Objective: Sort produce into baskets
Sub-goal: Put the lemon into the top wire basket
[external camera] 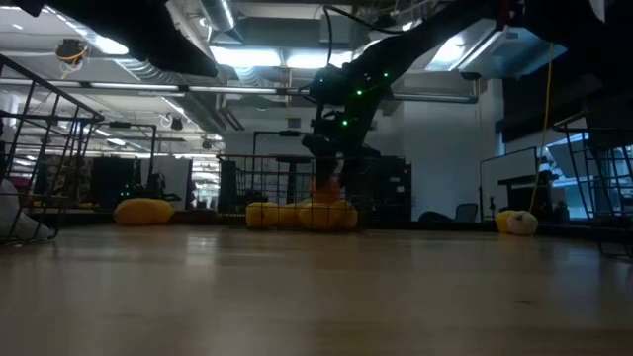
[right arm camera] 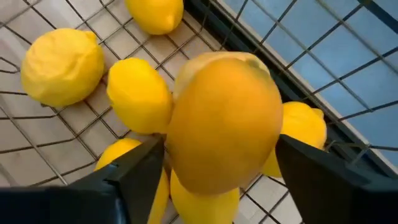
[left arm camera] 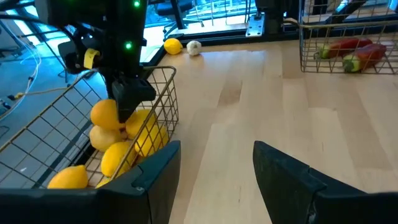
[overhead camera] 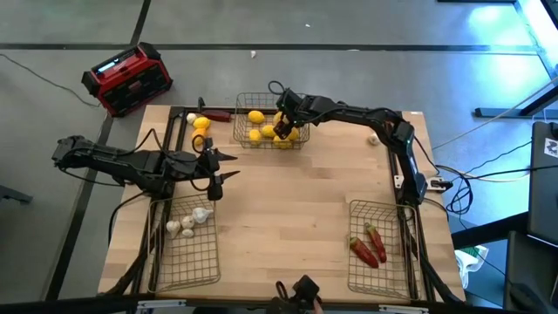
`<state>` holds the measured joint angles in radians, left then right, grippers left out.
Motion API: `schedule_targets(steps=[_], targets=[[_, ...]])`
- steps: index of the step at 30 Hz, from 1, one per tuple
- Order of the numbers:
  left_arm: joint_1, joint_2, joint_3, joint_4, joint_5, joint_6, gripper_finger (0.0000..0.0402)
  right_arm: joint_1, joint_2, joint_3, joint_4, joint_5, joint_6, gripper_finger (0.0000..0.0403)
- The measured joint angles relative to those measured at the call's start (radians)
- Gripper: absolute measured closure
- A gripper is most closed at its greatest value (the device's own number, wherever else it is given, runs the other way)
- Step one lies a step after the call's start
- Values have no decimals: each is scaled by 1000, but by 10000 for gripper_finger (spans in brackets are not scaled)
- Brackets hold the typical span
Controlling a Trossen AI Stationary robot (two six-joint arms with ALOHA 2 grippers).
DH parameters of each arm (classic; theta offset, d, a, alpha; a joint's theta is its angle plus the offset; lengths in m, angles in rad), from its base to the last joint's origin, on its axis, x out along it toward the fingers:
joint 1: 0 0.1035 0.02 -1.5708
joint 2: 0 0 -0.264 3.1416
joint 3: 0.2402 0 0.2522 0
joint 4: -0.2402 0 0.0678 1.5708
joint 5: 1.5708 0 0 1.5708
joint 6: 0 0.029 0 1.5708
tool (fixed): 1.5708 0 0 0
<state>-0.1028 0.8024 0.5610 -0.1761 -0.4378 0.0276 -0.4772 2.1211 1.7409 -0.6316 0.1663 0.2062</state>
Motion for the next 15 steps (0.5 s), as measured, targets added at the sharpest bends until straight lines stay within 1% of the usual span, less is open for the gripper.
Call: schedule_targets(steps=[3, 7, 11, 15], targets=[[0, 0, 0, 0, 0, 0, 204, 13, -28, 0, 5, 30, -3, 89], [0, 0, 0, 0, 0, -4, 204, 50, -108, 0, 10, 96, -36, 90], [0, 0, 0, 0, -5, -3, 204, 98, -180, 0, 12, 105, -96, 93], [0, 0, 0, 0, -52, -3, 204, 149, -248, 0, 56, 112, -174, 93]])
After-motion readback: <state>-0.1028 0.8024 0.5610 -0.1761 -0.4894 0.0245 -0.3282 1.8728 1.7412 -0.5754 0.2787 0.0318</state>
